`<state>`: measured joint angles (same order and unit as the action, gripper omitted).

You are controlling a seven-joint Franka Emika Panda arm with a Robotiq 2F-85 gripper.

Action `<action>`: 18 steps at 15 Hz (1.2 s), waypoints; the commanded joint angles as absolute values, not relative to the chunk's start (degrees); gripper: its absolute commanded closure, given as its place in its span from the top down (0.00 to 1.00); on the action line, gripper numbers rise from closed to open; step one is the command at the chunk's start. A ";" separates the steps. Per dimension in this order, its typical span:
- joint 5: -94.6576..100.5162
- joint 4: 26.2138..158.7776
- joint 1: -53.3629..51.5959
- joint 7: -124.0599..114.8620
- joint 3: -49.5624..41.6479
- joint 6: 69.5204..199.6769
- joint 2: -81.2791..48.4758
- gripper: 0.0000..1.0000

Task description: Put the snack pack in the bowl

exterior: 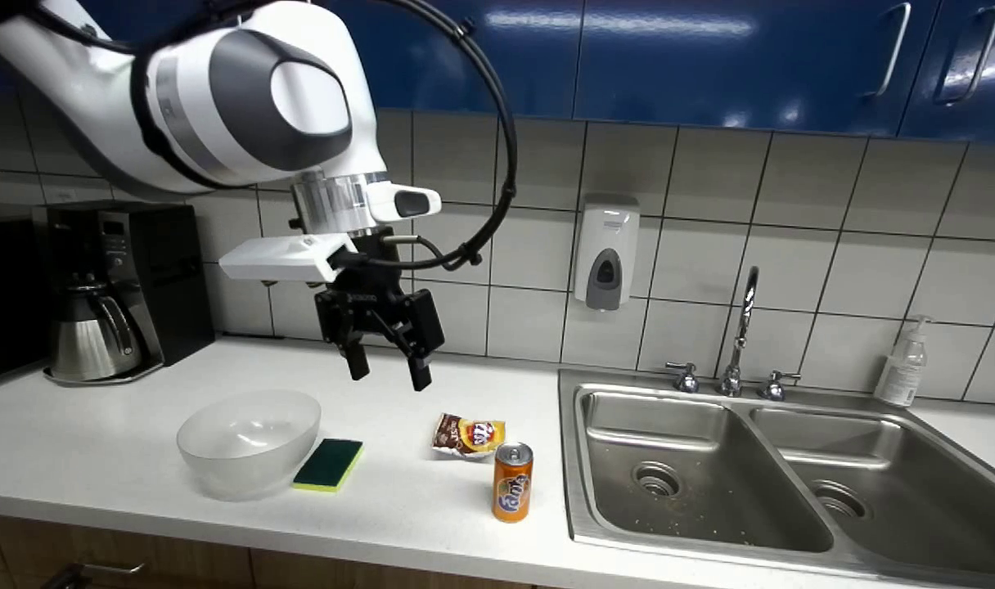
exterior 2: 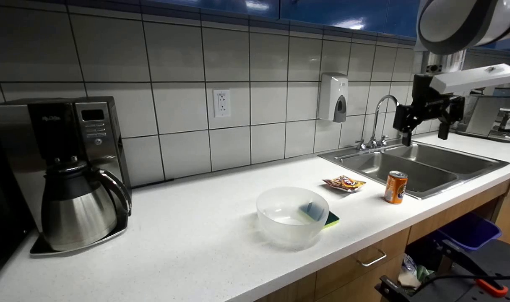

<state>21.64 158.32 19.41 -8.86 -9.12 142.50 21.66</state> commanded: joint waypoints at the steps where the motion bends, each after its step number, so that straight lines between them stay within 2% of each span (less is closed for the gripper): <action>1: 24.51 153.71 21.61 -15.63 -7.02 146.68 12.07 1.00; 8: 27.14 142.88 18.49 -23.83 -9.62 150.55 -4.20 1.00; 18: 17.87 128.21 8.24 -26.38 -14.83 152.68 -22.84 1.00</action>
